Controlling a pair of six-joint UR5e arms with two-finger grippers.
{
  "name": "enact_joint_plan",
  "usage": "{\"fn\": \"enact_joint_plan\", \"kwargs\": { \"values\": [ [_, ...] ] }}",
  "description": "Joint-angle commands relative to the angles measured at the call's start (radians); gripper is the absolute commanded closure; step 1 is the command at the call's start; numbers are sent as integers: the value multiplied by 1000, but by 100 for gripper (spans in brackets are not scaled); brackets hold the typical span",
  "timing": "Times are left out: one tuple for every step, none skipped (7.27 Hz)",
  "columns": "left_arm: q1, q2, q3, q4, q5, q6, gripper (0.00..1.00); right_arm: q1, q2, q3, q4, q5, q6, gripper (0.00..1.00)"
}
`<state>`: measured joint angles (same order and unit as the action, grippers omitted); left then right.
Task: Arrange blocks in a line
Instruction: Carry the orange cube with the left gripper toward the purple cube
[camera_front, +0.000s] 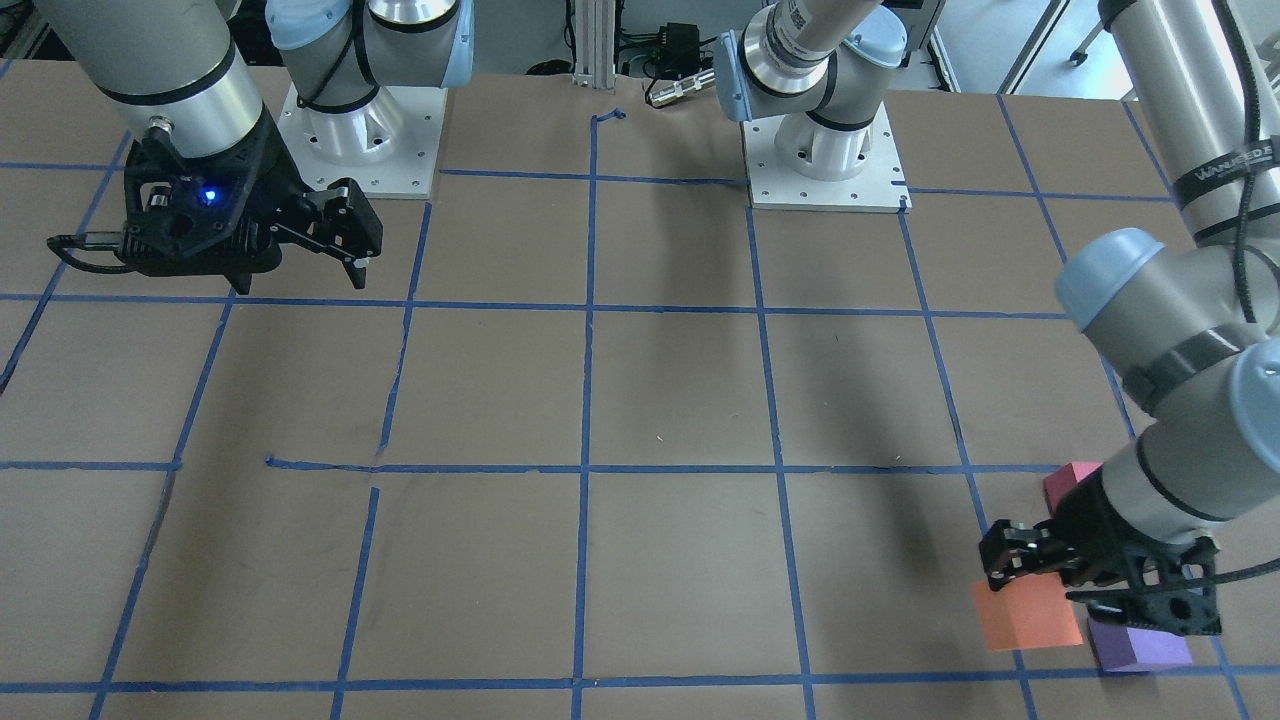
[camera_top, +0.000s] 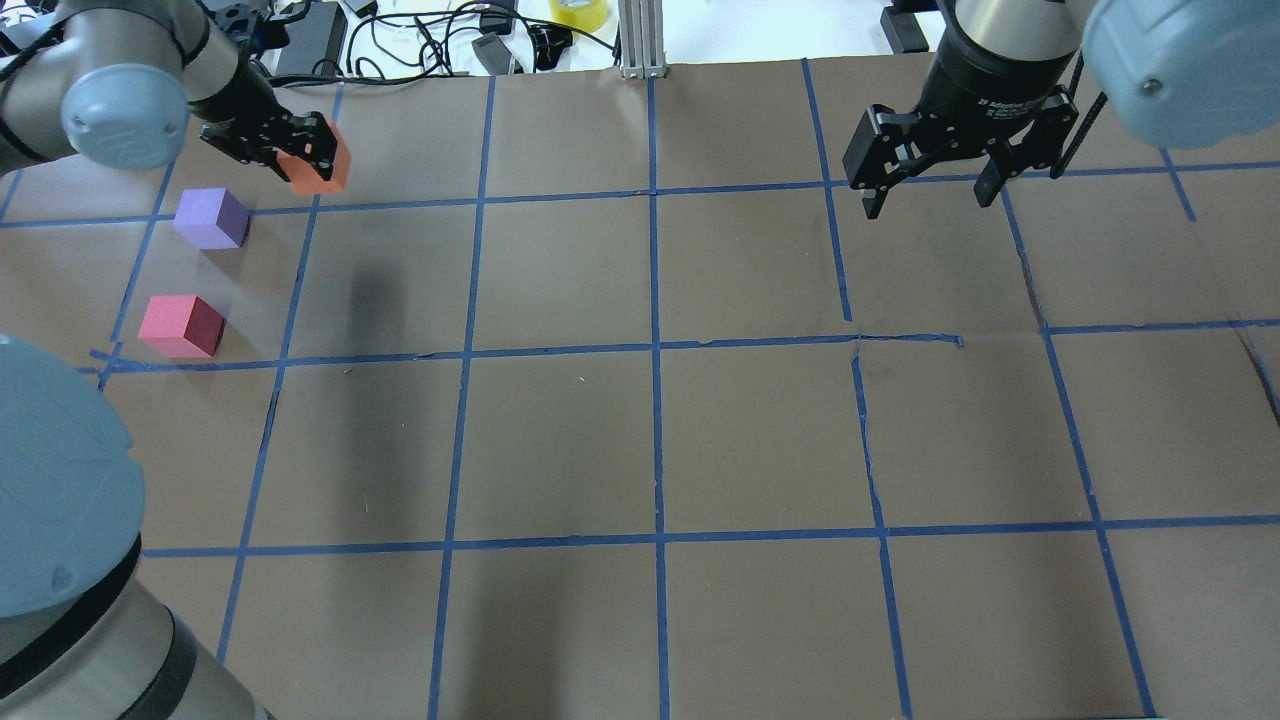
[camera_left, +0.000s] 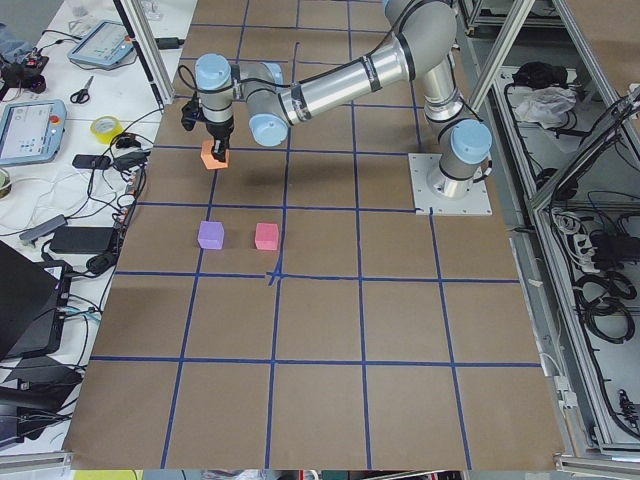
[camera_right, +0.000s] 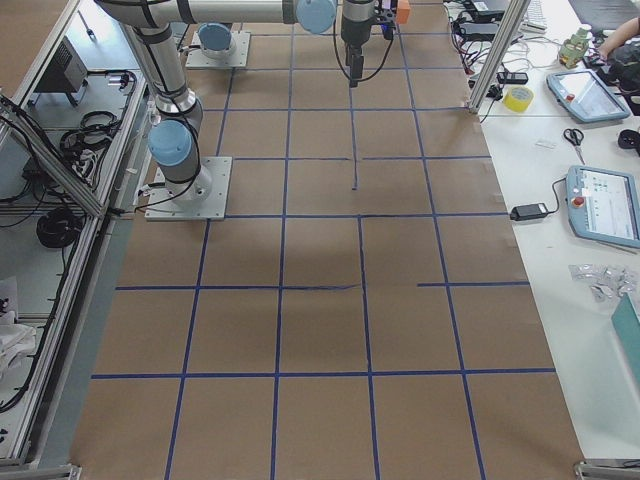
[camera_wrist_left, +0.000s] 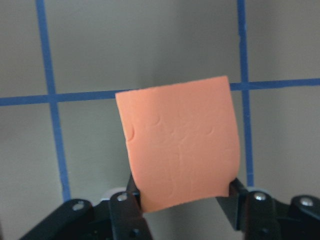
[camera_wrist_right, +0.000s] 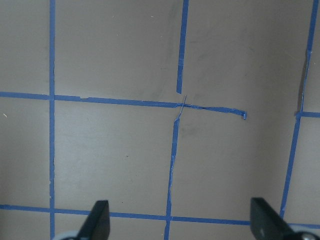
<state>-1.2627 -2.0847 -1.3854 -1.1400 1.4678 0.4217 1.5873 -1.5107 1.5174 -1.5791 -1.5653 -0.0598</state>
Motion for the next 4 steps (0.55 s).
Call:
{"fn": "enact_joint_plan", "kwargs": {
  "values": [
    [161, -21, 12, -3, -3, 239, 100, -1, 1, 0, -2, -1, 0, 0],
    [190, -35, 19, 11, -1, 303, 100, -1, 1, 0, -2, -1, 0, 0],
    [221, -34, 17, 11, -4, 325, 100, -1, 1, 0, -2, -1, 1, 0],
    [247, -49, 3, 13, -10, 379, 100, -1, 1, 0, -2, -2, 1, 0]
  ]
}}
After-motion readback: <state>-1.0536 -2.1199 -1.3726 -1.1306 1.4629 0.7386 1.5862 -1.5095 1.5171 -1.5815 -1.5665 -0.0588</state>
